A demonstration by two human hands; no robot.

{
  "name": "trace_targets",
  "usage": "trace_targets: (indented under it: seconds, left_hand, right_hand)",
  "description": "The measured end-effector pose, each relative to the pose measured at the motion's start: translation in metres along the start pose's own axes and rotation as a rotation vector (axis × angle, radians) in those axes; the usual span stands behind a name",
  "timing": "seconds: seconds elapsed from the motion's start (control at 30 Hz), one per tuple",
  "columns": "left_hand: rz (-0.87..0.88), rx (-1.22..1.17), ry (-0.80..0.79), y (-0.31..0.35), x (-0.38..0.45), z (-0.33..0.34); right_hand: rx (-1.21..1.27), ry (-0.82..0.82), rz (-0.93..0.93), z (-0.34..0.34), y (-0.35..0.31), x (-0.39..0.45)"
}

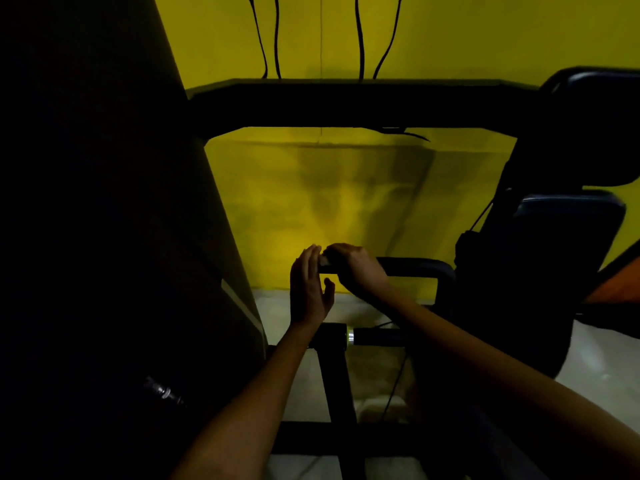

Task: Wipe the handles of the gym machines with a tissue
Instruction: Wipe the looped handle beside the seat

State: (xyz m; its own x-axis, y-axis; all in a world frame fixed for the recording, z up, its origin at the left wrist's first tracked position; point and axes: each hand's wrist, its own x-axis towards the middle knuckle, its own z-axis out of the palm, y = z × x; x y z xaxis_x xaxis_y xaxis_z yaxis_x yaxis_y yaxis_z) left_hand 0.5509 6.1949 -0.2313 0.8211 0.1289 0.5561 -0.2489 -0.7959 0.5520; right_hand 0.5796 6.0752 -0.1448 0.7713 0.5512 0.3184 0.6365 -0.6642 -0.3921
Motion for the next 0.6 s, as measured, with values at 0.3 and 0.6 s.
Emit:
trace_targets:
  seconds: [0.3, 0.6]
  left_hand:
    - [-0.033, -0.103, 0.027, 0.005, 0.001, 0.002]
    - [-0.163, 0.083, -0.093, 0.021, 0.001, -0.016]
  right_hand:
    - [-0.013, -0.05, -0.178, -0.003, 0.008, 0.0]
    - [-0.037, -0.095, -0.251, -0.022, 0.032, -0.018]
